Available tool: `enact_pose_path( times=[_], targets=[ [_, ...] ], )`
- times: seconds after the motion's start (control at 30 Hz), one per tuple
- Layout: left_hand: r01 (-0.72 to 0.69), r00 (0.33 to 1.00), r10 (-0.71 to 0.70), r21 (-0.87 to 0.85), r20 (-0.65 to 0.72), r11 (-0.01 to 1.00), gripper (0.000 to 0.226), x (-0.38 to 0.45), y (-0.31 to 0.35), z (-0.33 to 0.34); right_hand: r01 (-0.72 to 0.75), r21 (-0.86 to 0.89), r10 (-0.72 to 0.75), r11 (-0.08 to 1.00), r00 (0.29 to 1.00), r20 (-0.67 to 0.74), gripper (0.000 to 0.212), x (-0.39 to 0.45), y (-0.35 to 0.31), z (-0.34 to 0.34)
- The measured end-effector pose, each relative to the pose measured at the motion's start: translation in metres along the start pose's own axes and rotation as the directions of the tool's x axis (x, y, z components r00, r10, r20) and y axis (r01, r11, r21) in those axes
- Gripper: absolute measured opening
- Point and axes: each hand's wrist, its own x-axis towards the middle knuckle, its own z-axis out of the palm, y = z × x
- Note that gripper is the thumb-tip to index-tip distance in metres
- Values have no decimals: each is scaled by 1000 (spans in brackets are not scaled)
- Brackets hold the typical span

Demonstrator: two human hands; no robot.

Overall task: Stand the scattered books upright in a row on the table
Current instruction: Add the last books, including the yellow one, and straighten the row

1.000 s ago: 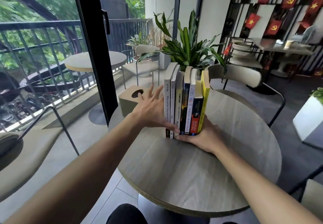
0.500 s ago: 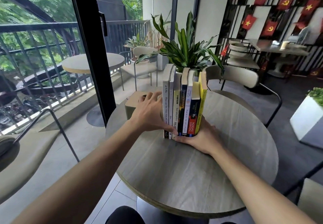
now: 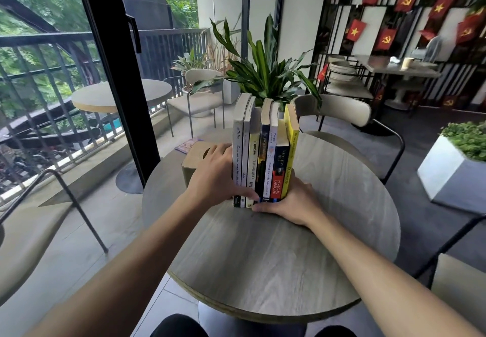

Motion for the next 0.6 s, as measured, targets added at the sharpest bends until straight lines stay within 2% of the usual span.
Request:
enact_pose_path(
  times=[0.13,0.3,0.6],
  targets=[
    [18,999,-19,-14,-51,1000,113,-7,5,1,3,-3,-3,1000,1000,9,117,3,3,1],
    [27,1000,-26,51,-17,998,113,-4,1,8,21,9,-22,1000,999,32,113,2,6,2],
    [53,998,-51,58,-37,997,118,-5,4,7,14,51,-16,999,999,49,113,2,6,1]
  ],
)
